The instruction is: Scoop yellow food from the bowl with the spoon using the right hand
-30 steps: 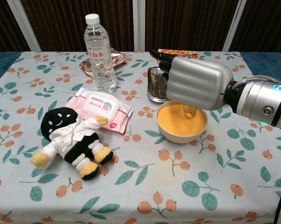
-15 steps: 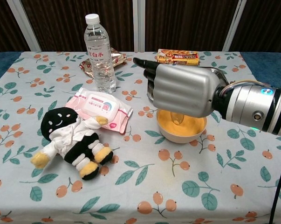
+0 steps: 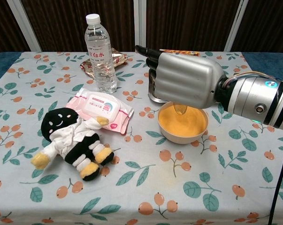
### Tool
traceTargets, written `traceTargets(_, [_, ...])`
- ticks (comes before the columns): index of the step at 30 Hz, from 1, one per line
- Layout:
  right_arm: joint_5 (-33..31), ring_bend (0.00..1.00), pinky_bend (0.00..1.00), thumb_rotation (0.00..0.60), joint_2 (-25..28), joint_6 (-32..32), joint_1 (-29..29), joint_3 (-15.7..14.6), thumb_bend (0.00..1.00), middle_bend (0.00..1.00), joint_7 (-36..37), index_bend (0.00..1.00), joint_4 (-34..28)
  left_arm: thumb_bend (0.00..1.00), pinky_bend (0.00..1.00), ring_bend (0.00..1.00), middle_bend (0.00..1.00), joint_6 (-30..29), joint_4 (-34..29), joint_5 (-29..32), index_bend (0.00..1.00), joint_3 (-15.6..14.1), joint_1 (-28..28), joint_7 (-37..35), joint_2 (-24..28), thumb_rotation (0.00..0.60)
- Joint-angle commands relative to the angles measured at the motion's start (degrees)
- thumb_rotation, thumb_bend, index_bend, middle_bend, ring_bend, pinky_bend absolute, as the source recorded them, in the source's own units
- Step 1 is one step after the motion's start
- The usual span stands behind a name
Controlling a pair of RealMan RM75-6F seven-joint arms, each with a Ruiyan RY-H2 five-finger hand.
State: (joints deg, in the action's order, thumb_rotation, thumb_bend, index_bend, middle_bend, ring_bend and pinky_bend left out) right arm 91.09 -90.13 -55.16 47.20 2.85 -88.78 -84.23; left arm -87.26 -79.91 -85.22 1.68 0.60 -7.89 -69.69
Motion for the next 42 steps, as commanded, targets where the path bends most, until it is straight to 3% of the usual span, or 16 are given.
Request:
traceTargets(1, [0.0, 0.22, 0.0, 0.6, 0.22, 0.04, -0.06, -0.01, 0.42, 0.39, 0.18, 0.84, 0.0, 0.0, 0.12, 0.09, 0.11, -0.01, -0.2, 0.01, 0.22, 0.01, -0.01, 0.18, 0.12, 0.6])
traceTargets(7, [-2.25, 0.22, 0.0, 0.6, -0.02, -0.15, -0.75, 0.9, 0.42, 0.41, -2.92, 0.91, 0.1, 0.0, 0.12, 0.09, 0.11, 0.1, -0.51, 0.23, 0.22, 0.01, -0.06, 0.54, 0.18, 0.6])
traceTargets(15, [-10.74, 0.23, 0.0, 0.6, -1.63, -0.3, -2.76, 1.47, 0.42, 0.42, -16.04, 0.92, -2.21, 0.0, 0.12, 0.09, 0.11, 0.31, -0.41, 0.21, 0.22, -0.03, 0.03, 0.79, 0.0, 0.6])
traceTargets(23, [-15.25, 0.23, 0.0, 0.6, -2.02, 0.1, -2.25, 0.35, 0.42, 0.42, -19.79, 0.92, -3.0, 0.0, 0.12, 0.09, 0.11, 0.39, -0.08, 0.54, 0.22, -0.27, -0.36, 0.37, -0.15, 0.6])
traceTargets(35, [-11.54, 0.24, 0.0, 0.6, -1.79, -2.84, -0.67, 2.29, 0.42, 0.43, -3.42, 0.92, -0.66, 0.0, 0.12, 0.09, 0.11, 0.0, -0.49, 0.21, 0.22, -0.02, -0.23, 0.81, 0.1, 0.6])
traceTargets(42, [-16.59, 0.25, 0.0, 0.6, -3.51, -3.43, -0.16, 7.38, 0.41, 0.42, 7.61, 0.91, 4.18, 0.0, 0.12, 0.09, 0.11, 0.24, -1.25, 0.28, 0.22, -0.03, -0.13, 1.51, 0.46, 0.6])
